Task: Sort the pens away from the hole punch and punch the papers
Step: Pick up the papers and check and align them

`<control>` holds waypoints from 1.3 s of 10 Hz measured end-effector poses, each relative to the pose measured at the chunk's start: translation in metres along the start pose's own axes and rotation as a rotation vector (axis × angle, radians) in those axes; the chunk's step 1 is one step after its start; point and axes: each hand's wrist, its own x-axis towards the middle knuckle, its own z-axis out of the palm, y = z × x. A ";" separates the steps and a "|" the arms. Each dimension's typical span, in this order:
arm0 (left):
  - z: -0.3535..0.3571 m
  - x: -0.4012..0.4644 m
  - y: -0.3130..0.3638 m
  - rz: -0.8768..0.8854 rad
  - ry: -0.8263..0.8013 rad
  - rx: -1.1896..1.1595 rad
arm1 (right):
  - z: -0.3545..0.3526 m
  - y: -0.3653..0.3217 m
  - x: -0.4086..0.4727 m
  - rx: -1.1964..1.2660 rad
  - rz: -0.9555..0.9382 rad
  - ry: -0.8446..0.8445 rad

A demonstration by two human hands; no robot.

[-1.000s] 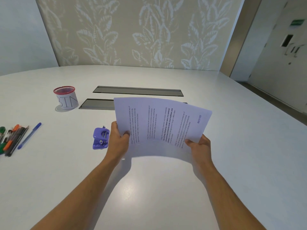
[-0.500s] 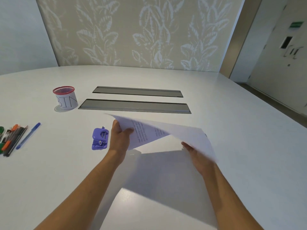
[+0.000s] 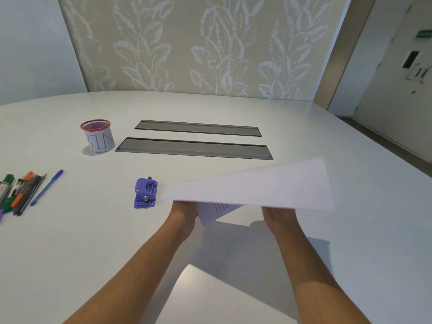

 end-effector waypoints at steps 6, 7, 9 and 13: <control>-0.017 0.006 0.062 0.474 -0.040 0.454 | 0.030 -0.079 0.078 0.162 0.522 -0.254; -0.008 0.010 0.079 0.470 -0.106 0.416 | 0.039 -0.086 0.081 0.092 0.512 -0.338; 0.011 0.013 0.096 0.547 -0.104 0.329 | 0.058 -0.101 0.088 0.092 0.473 -0.383; 0.006 0.011 0.058 0.658 0.059 0.502 | 0.068 -0.084 0.051 -0.076 0.530 -0.341</control>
